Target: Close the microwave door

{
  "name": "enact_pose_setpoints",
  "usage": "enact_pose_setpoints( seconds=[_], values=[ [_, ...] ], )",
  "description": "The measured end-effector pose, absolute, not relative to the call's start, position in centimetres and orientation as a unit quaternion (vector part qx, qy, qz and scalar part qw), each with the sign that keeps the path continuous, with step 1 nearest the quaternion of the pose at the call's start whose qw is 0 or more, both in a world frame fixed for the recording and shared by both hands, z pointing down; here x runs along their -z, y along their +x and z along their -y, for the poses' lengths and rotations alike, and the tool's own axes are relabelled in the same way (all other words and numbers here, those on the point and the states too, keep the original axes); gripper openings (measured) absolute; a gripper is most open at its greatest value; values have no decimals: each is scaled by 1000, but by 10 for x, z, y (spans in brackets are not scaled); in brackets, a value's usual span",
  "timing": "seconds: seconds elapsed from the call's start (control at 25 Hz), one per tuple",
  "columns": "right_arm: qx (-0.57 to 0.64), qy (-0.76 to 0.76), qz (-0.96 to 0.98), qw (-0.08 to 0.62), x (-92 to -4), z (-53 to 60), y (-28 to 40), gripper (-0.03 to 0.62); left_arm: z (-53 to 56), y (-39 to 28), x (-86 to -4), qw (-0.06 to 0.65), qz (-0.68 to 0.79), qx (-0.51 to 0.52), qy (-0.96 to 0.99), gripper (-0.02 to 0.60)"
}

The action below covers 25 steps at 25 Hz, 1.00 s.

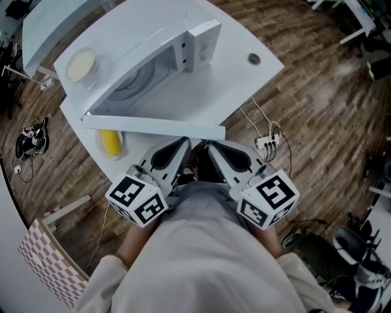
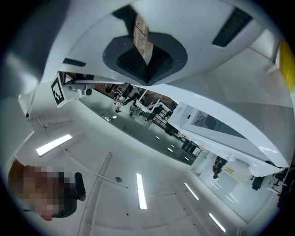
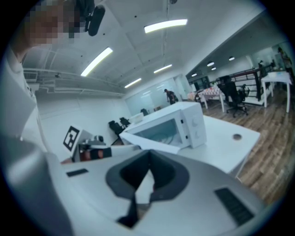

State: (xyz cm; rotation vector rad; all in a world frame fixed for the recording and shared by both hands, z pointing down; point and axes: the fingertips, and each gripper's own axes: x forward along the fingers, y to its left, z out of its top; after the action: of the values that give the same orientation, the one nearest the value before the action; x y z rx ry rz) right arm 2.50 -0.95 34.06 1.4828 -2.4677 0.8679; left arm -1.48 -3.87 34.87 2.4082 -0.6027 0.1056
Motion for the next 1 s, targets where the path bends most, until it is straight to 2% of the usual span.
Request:
enact_pose_setpoints(
  seconds=[1.0],
  values=[
    [-299,481,822,58,-343,36,35,21,67,-8,-353,325,243,-46,913,16]
  ],
)
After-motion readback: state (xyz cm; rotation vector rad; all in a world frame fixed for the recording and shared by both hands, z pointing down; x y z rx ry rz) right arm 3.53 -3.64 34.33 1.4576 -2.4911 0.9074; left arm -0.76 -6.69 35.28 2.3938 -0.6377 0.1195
